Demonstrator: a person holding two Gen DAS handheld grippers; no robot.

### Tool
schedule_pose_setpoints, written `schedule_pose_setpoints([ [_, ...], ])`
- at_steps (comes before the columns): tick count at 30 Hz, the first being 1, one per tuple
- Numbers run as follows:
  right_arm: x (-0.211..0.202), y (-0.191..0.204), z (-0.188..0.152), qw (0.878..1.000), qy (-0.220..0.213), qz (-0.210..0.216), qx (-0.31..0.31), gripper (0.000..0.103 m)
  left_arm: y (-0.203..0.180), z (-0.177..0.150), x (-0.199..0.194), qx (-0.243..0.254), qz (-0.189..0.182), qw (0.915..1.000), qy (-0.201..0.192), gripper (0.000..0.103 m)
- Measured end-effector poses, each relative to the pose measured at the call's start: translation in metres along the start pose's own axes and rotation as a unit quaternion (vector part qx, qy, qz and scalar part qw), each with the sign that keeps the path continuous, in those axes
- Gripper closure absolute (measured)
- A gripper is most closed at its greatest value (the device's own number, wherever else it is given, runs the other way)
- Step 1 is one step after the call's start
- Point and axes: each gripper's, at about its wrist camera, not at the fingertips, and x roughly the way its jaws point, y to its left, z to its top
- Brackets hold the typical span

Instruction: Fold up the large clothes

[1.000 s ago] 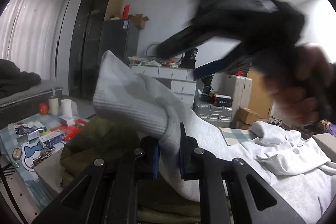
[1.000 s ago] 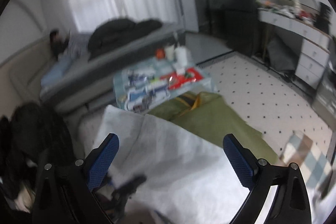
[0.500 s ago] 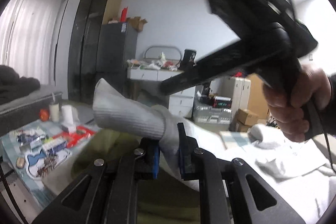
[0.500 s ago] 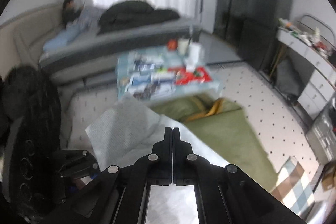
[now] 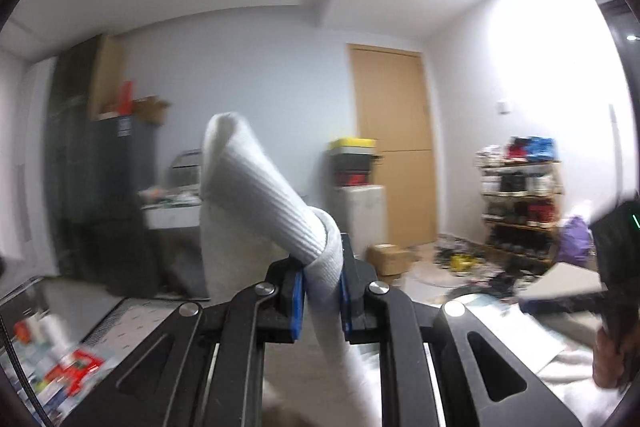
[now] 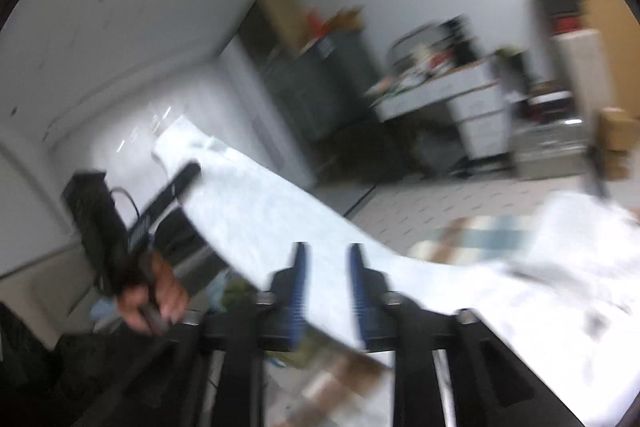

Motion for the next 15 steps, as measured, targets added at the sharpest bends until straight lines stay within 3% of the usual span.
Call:
schedule_pose_setpoints([
  [1,-0.029,-0.012,-0.006,0.999,-0.027,-0.023,0.004,0.051,-0.015,0.008,0.014,0.006,-0.018,0.9998,0.004,0.094],
  [2,-0.059,-0.023,-0.017,0.997,-0.053,-0.050,0.008,0.047,-0.035,0.016,0.030,0.011,-0.038,0.9992,0.010,0.094],
  [5,-0.135,-0.056,-0.048,0.988,-0.105,-0.102,0.045,0.040,-0.089,0.025,0.073,0.018,-0.097,0.9942,0.041,0.094],
  [9,-0.202,-0.095,-0.083,0.970,-0.142,-0.165,0.103,0.035,-0.170,0.009,0.129,0.031,-0.179,0.9783,0.100,0.094],
  [12,-0.227,-0.116,-0.098,0.959,-0.135,-0.221,0.116,0.035,-0.238,-0.035,0.184,0.031,-0.240,0.9524,0.185,0.094],
  [14,-0.238,-0.127,-0.106,0.951,-0.124,-0.255,0.126,0.034,-0.275,-0.070,0.211,0.041,-0.251,0.9384,0.234,0.094],
  [15,-0.245,-0.135,-0.109,0.946,-0.122,-0.266,0.136,0.034,-0.291,-0.093,0.228,0.036,-0.262,0.9260,0.270,0.094],
])
